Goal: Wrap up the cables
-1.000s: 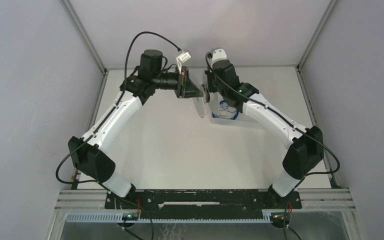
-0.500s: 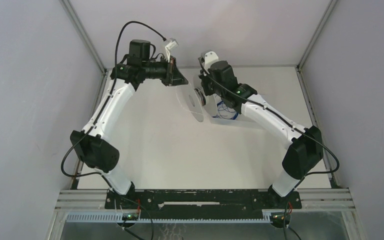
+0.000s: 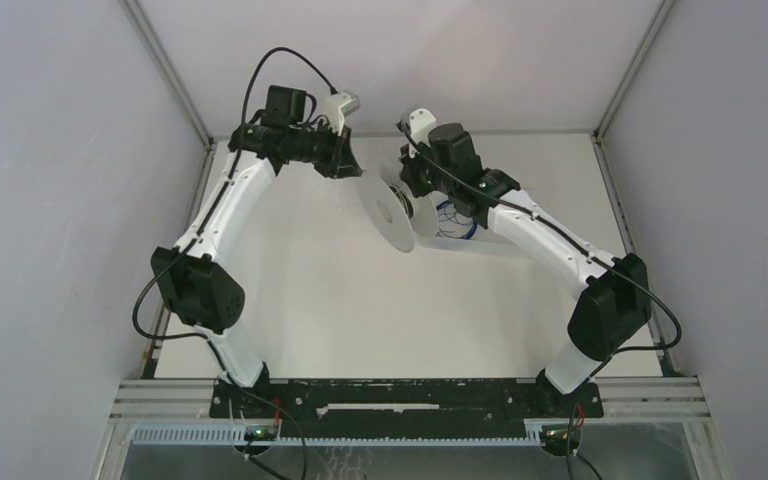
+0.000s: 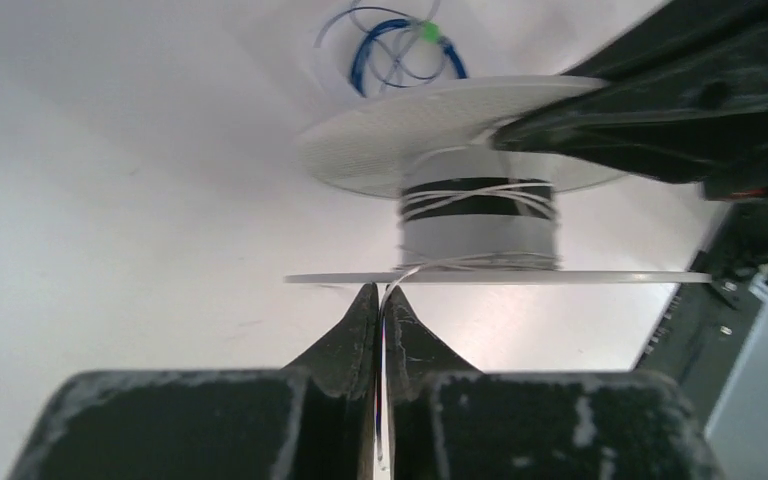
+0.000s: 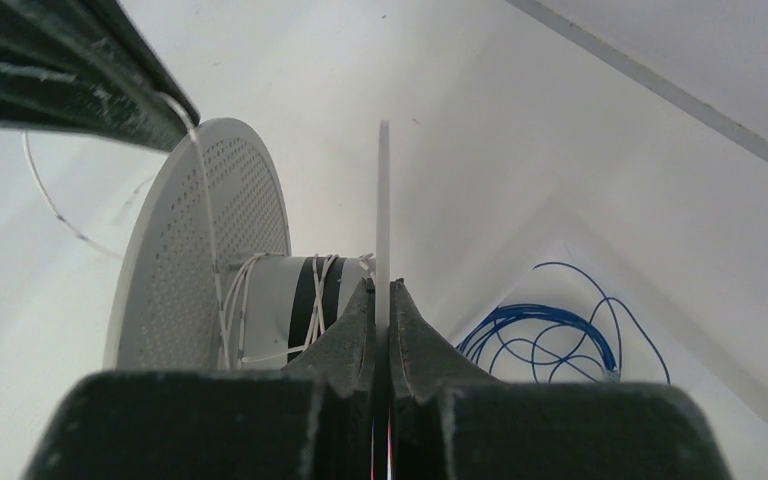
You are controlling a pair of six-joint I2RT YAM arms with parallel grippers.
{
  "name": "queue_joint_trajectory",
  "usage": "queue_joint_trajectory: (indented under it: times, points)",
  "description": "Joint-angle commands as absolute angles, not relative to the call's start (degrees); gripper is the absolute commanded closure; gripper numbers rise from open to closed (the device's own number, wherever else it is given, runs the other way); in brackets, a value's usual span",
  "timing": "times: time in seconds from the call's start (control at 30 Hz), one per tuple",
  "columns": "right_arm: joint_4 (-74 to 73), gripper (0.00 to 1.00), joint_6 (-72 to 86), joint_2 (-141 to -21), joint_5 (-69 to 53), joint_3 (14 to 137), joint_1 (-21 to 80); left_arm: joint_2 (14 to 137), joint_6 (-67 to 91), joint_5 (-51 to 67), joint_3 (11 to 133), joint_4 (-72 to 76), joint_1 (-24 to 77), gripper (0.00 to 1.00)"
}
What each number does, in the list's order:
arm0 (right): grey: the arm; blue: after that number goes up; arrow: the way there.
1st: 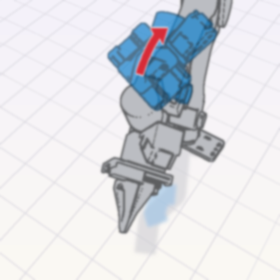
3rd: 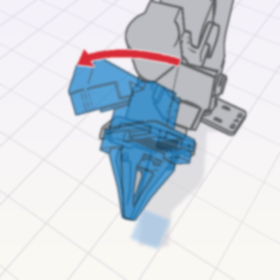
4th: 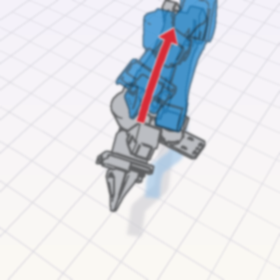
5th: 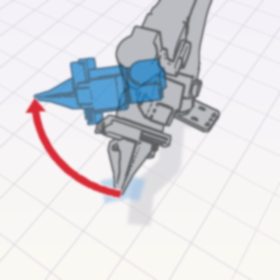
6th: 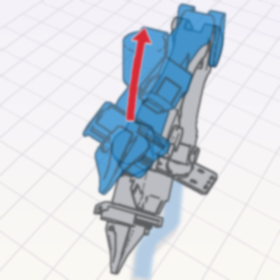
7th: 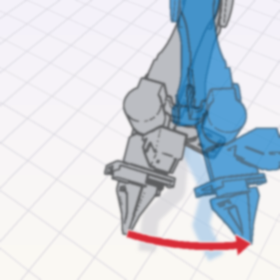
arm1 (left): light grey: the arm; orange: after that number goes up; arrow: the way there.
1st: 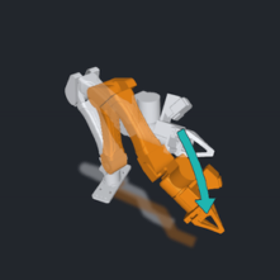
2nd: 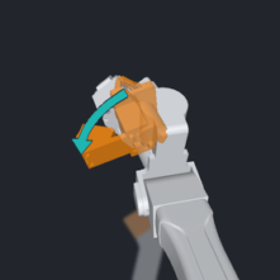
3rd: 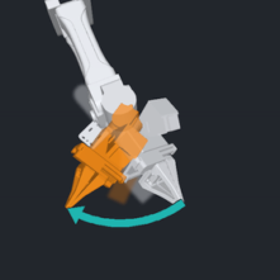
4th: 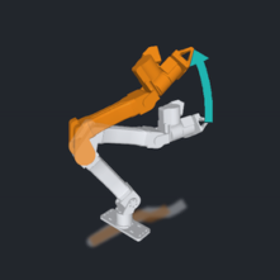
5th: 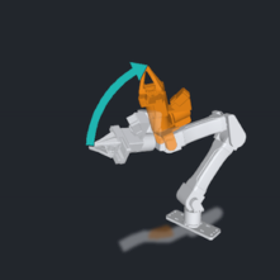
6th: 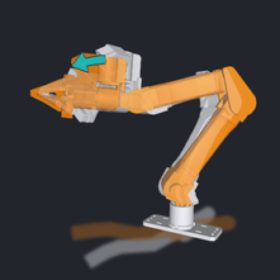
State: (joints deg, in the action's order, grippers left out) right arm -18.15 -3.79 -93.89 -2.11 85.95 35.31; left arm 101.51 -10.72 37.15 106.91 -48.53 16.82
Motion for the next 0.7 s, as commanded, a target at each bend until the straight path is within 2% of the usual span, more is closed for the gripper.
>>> queue_joint_trajectory:
  times: [0.0,0.43,0.67]
  points:
    - [-17.6,1.00,-3.7,-88.7,-4.6,86.7,33.6,99.9,-15.0,30.0,104.4,-44.4,15.5,0.91]
    - [-19.2,1.00,0.1,-87.2,-8.4,89.4,30.1,99.7,-11.2,33.3,93.9,-36.6,15.2,0.82]
    - [-20.1,1.00,1.4,-87.3,-8.1,91.2,29.4,99.0,-8.3,35.4,88.2,-31.1,15.2,0.74]
